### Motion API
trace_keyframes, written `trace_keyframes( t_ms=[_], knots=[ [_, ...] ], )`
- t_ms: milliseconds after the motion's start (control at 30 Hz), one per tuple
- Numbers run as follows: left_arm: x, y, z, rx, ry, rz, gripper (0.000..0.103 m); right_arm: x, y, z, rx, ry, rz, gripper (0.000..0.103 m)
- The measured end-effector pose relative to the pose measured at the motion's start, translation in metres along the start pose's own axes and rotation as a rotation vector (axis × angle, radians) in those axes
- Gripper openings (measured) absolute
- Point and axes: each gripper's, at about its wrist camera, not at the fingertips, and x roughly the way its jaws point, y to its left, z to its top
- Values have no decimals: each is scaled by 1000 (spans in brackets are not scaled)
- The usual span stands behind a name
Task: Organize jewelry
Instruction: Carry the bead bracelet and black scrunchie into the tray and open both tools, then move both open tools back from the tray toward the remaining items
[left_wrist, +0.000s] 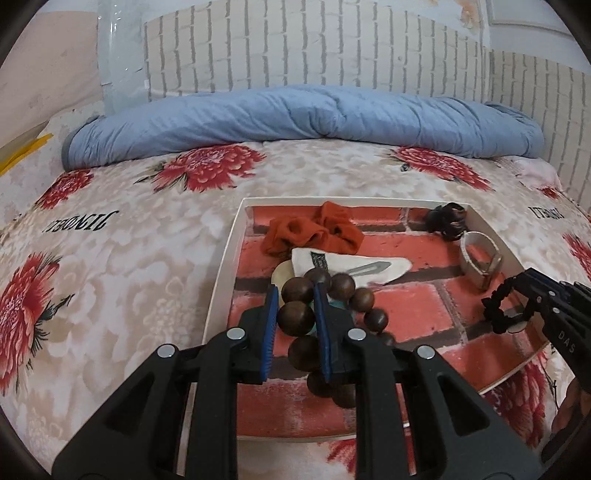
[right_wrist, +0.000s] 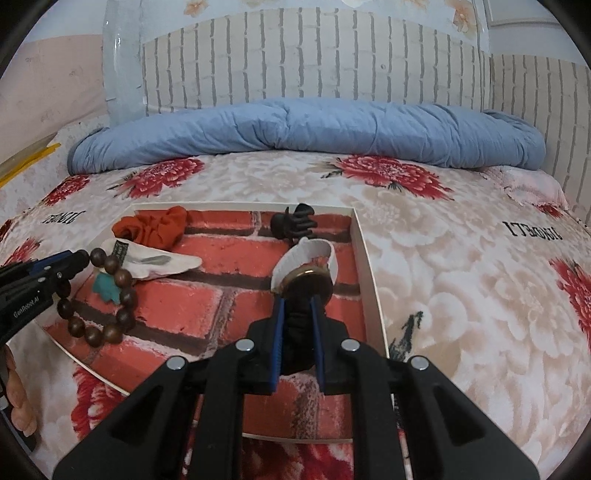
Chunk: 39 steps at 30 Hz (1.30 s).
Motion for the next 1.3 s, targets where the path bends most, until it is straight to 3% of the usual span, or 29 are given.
trace_keyframes(
  t_ms=[333, 567, 733, 833, 867, 933, 967, 1033, 1100, 1200, 1300],
  knots=[
    [13, 4, -5, -29, 27, 34, 18, 19, -13, -5, 61, 51, 10, 15],
    [13, -1, -6, 4, 14, 62, 20, 31, -5, -9, 27, 101, 0, 17],
    [19, -4, -7, 13, 36, 71, 41, 33, -3, -9, 16, 110, -6, 17],
    [22, -4, -8, 11, 51, 68, 44, 32, -3, -10, 17, 109, -7, 17],
    [22, -4, -8, 11, 49, 70, 47, 31, -2, -10, 17, 108, -7, 21],
    [20, -5, -8, 13, 37, 77, 66, 29, -2, -10, 19, 100, -14, 41],
    [17, -5, -9, 15, 26, 82, 70, 27, -3, -9, 22, 90, -16, 51],
    [12, -7, -8, 22, 2, 86, 77, 21, -4, -8, 27, 70, -18, 54],
    [10, -8, -7, 28, -5, 90, 84, 16, -5, -6, 32, 53, -23, 67],
    [3, -11, -6, 32, -8, 83, 88, 1, -7, -1, 37, 17, -32, 80],
    [-13, -9, 0, 12, -43, 77, 98, -21, -9, 5, 54, -38, -39, 92]
  ],
)
